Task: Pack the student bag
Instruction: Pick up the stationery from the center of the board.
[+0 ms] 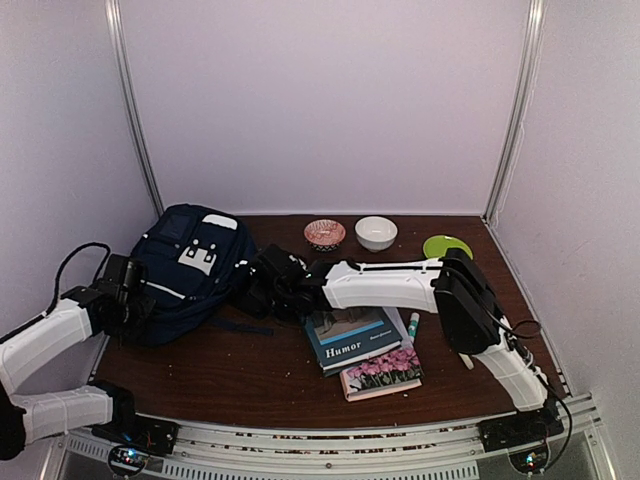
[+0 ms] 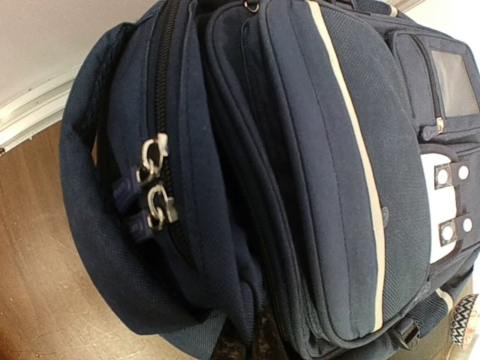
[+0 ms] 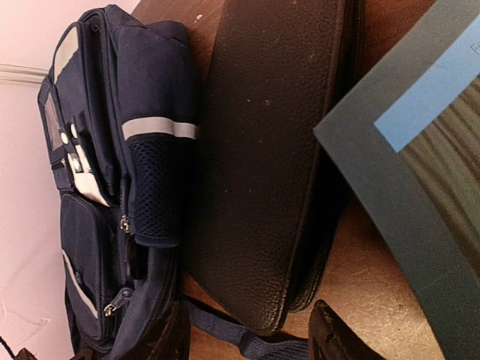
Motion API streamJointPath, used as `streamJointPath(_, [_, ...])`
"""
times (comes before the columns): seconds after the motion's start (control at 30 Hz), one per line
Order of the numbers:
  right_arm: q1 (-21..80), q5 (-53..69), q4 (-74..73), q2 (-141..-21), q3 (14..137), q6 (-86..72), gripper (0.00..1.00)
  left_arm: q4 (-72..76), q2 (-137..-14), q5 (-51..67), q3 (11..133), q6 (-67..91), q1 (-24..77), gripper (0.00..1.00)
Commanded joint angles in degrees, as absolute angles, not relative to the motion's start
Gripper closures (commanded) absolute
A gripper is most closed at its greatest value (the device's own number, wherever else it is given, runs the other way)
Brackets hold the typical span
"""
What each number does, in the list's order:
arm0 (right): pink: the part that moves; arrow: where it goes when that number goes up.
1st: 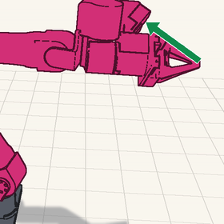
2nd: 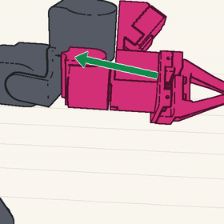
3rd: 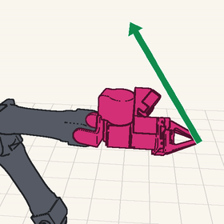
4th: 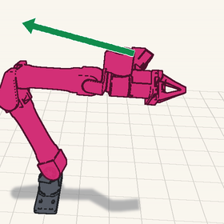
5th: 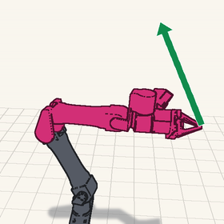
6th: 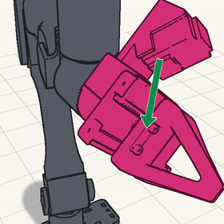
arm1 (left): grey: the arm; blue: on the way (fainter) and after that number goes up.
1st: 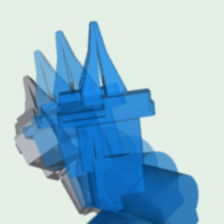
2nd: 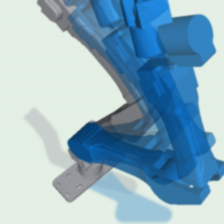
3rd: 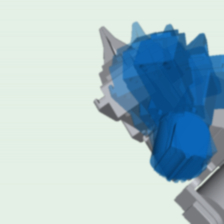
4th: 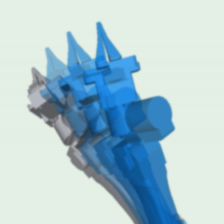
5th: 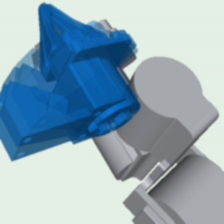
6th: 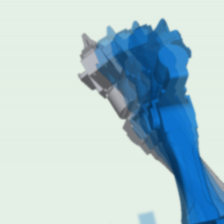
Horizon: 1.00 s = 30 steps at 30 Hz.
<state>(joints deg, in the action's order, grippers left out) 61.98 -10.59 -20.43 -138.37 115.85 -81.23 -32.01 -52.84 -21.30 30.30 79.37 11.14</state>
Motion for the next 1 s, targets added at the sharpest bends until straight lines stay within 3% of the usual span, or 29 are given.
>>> streamJointPath(0.0, [61.7,-11.6,-22.6,-140.4,117.2,-82.8,0.46,-32.2,-51.4,-25.6,29.9,77.4,10.2,1.0])
streamJointPath(0.27, [61.0,-10.4,-21.8,-144.2,121.3,-83.7,0.56,-32.4,-51.8,-25.6,29.2,76.6,10.1,1.0])
streamJointPath(0.43, [60.5,-10.0,-20.2,-145.0,121.7,-83.6,0.73,-32.4,-51.4,-25.9,28.7,76.3,10.1,1.0])
streamJointPath(0.6, [61.3,-10.5,-19.3,-142.0,121.3,-79.7,0.98,-32.6,-51.2,-26.0,29.0,75.9,9.9,1.0])
streamJointPath(0.97, [61.8,-8.3,-15.8,-127.1,113.0,-69.8,1.0,-34.4,-47.9,-25.1,30.8,75.9,9.1,1.0])
